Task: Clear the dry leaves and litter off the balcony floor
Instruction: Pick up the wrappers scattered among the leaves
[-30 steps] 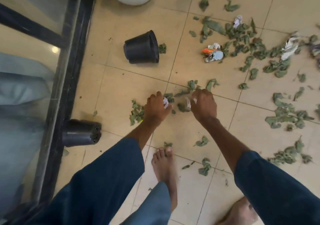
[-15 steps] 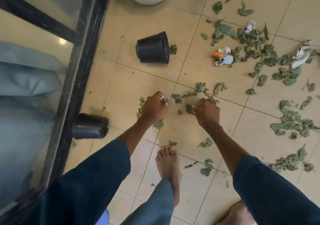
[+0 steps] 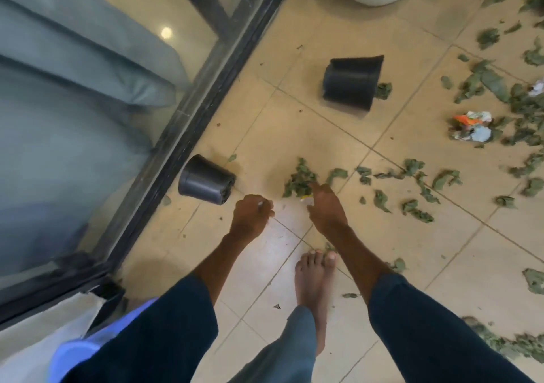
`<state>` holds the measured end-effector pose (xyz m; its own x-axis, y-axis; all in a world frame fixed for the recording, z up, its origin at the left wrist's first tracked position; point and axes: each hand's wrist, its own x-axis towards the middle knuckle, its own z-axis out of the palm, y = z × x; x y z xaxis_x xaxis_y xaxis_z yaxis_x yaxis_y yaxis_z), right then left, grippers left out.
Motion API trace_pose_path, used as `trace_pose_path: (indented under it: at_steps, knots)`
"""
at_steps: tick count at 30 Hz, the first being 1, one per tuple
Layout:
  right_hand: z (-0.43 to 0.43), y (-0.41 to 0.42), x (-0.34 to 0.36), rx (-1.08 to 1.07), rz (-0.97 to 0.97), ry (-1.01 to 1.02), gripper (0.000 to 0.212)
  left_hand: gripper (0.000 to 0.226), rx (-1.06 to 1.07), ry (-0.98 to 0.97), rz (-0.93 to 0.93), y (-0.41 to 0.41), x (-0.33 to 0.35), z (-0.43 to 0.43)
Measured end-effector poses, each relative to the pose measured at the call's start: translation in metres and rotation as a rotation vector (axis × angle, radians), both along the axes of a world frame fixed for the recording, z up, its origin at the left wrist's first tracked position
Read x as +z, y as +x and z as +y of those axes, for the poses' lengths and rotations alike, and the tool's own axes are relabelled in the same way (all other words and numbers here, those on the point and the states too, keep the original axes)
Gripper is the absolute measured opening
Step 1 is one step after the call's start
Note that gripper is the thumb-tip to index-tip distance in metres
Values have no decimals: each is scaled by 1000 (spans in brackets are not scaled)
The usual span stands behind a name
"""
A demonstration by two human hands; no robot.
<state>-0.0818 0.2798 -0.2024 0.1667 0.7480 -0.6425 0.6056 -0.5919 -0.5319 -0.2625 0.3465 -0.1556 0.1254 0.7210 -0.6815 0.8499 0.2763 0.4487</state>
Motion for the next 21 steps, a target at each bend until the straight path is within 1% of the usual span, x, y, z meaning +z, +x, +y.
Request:
trace_pose_path:
  at_steps: [2, 4, 6, 9, 11, 13, 15, 18, 21]
  knots:
    - [6, -11, -12, 34, -82, -1, 51, 33, 2, -30, -9, -11, -3, -3]
    - [7, -15, -18, 13, -141, 21, 40, 37, -15, -53, -20, -19, -2, -6]
    - [5, -15, -15, -56, -134, 41, 36, 32, 18, -70, -51, -28, 1, -11]
    - [-2, -5, 7, -194, -53, 59, 26, 22, 114, -97, -91, -32, 15, -21]
    - [-6, 7, 38, -312, 34, 121, 16, 19, 178, -137, -122, -27, 36, -26]
    - [-10, 18, 72, -426, 121, 155, 12, 18, 217, -162, -141, -18, 62, -29]
    - [-18, 31, 106, -502, 159, 165, 17, 19, 245, -171, -158, -6, 89, -31]
    - [-25, 54, 166, -586, 161, 145, 19, 19, 287, -194, -209, 19, 137, -34]
    - [-33, 75, 220, -709, 241, 135, 21, 18, 314, -221, -285, 47, 185, -37]
